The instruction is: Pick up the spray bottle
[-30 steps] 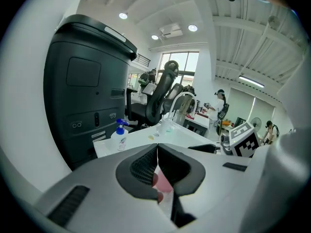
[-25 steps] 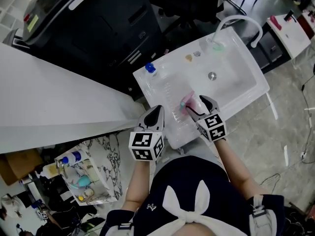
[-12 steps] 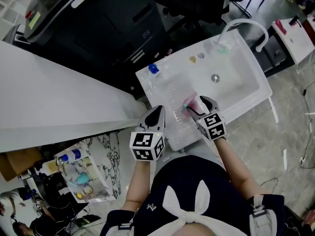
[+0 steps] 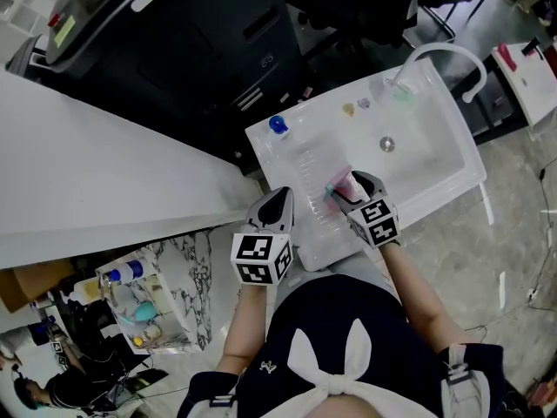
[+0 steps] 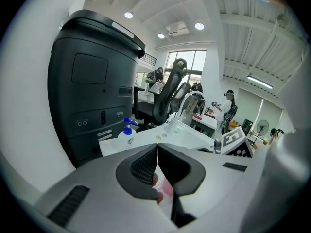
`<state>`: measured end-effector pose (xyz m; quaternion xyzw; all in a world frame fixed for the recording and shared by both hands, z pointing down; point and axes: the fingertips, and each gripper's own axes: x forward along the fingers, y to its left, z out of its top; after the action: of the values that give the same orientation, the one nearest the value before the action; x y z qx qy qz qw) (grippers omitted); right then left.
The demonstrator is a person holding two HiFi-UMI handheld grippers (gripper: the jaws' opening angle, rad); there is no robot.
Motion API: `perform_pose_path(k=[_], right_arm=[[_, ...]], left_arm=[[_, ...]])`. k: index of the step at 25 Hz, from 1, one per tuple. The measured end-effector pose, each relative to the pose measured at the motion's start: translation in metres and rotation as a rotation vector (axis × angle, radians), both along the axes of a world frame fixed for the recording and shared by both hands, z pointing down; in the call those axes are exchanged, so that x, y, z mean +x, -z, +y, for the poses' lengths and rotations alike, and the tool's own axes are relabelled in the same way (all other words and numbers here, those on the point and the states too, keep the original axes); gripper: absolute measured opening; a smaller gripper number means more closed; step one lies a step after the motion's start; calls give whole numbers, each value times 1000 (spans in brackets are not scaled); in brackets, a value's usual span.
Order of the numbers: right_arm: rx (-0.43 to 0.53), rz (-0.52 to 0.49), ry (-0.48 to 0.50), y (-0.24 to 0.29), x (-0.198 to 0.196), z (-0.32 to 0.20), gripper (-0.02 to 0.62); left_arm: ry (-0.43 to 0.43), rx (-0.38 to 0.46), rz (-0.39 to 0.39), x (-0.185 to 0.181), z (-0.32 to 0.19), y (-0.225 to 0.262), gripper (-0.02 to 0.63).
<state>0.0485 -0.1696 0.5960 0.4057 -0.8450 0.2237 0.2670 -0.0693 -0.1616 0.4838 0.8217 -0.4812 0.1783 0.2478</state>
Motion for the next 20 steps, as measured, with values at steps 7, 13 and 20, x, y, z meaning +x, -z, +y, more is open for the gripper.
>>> perform_pose_path(k=[7,13,20], right_arm=[[32,-18,86,-2,-17,-12,181],[48,-11,134,-1,-28,-13,175],[48,-4,141,1,-28,-13,170]], left_arm=[[12,-12,-9,-1,-5,-5,26],[26,-16,-15,-4,-8,-6,26],[37,-20,-15,-5,-9,-6,26]])
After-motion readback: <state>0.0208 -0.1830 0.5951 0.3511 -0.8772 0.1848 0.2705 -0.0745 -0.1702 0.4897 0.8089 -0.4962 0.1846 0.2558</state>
